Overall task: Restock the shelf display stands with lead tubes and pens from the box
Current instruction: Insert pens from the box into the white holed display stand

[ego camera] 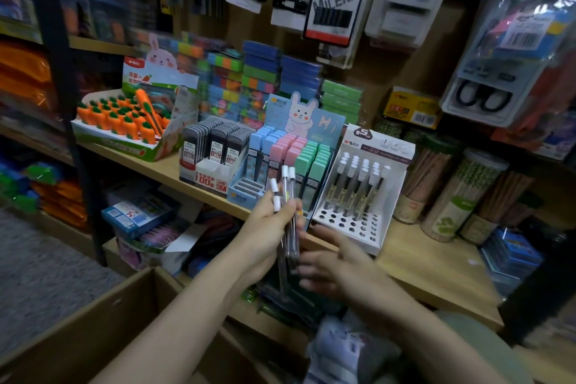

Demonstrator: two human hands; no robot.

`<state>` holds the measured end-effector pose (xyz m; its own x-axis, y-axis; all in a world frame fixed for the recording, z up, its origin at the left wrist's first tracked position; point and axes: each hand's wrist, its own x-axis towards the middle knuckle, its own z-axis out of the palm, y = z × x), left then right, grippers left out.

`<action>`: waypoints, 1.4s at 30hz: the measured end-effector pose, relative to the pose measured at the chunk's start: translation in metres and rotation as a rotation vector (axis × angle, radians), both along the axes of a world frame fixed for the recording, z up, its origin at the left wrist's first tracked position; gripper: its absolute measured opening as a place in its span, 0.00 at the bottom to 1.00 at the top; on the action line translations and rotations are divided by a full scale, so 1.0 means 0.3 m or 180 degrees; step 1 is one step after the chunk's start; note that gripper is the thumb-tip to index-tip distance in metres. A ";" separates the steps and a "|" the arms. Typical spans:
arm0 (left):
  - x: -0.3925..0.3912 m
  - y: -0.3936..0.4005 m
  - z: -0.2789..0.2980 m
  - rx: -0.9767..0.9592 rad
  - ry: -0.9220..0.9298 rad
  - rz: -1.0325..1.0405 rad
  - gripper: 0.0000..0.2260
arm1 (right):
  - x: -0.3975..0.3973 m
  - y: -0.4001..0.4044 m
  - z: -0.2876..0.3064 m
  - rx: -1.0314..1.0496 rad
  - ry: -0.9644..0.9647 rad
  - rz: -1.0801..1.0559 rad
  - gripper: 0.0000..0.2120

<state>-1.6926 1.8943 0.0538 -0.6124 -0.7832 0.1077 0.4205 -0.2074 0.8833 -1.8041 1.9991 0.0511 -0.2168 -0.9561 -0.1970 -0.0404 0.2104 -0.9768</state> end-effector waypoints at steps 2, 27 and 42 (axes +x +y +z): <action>0.005 -0.003 0.009 0.0204 0.0156 0.0103 0.03 | 0.036 0.008 -0.033 0.0123 -0.0269 0.0431 0.36; 0.031 0.052 -0.018 0.0006 -0.0334 0.0279 0.14 | 0.024 -0.005 0.044 -0.0459 0.1394 -0.0647 0.12; 0.007 0.033 -0.024 -0.0395 -0.0755 -0.0201 0.16 | -0.091 -0.055 0.255 -0.1687 0.1996 -0.0753 0.17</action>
<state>-1.6905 1.9042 0.0464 -0.6791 -0.7325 0.0480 0.1884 -0.1107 0.9758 -1.8313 1.9826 0.1276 -0.3419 -0.8039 0.4866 -0.6191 -0.1969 -0.7602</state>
